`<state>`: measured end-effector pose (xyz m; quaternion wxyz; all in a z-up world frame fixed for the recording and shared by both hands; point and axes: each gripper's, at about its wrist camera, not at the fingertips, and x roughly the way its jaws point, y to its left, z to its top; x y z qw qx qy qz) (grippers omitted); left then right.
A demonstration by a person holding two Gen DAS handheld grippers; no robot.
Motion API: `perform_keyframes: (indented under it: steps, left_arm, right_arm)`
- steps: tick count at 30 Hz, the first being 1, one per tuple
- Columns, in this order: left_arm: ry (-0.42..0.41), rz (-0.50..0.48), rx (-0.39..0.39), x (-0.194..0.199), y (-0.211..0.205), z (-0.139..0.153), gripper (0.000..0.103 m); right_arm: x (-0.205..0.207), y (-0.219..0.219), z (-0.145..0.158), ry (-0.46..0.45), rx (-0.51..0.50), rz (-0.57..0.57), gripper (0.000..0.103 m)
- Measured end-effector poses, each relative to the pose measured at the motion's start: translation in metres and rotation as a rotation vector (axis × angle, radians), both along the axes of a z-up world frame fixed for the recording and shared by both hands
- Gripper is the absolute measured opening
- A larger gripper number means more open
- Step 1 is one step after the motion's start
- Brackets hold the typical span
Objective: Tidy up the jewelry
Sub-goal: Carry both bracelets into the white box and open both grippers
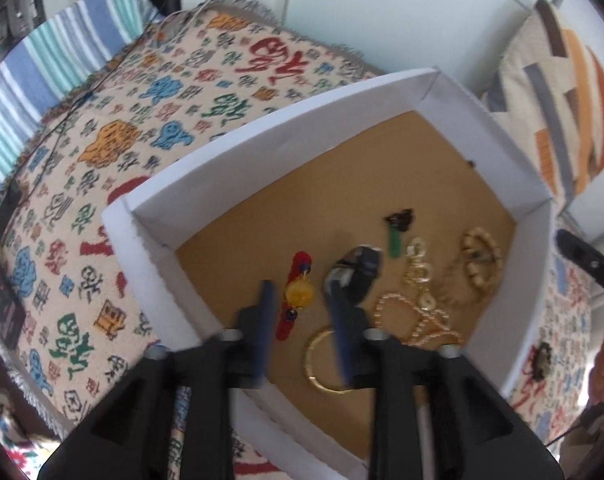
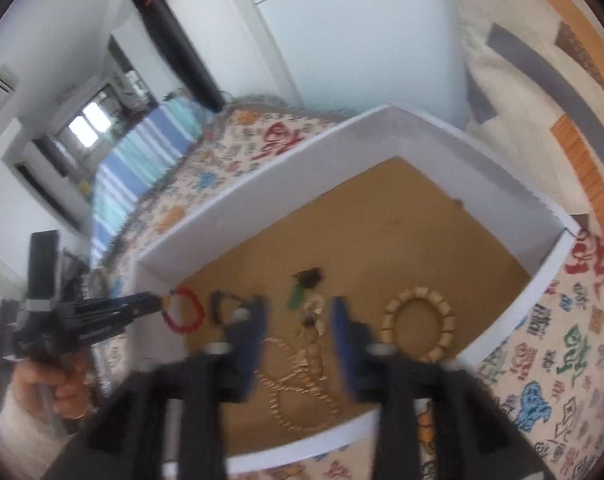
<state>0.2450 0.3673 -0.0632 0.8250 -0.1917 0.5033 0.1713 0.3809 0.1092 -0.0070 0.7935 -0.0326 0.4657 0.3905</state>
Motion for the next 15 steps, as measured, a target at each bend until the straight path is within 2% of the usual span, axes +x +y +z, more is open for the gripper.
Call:
perform_keyframes:
  steps: [2, 7, 11, 13, 15]
  left_arm:
    - [-0.017, 0.026, 0.015, -0.009, -0.001, 0.000, 0.077]
    - [-0.087, -0.055, 0.047, -0.042, -0.035, 0.020, 0.081]
    - [-0.152, -0.172, 0.057, -0.078, -0.088, 0.036, 0.088]
    - [-0.160, -0.236, 0.054, -0.092, -0.116, 0.037, 0.090]
    - [-0.162, -0.320, 0.036, -0.108, -0.152, 0.030, 0.090]
  right_arm:
    - [-0.002, -0.018, 0.000, -0.027, 0.005, -0.054, 0.050]
    - [-0.022, -0.083, 0.017, -0.077, 0.029, -0.104, 0.050]
    - [-0.053, -0.178, 0.028, -0.112, 0.062, -0.194, 0.050]
    - [-0.072, -0.229, 0.030, -0.130, 0.030, -0.297, 0.050]
    - [-0.097, -0.270, 0.026, -0.201, -0.094, -0.392, 0.050]
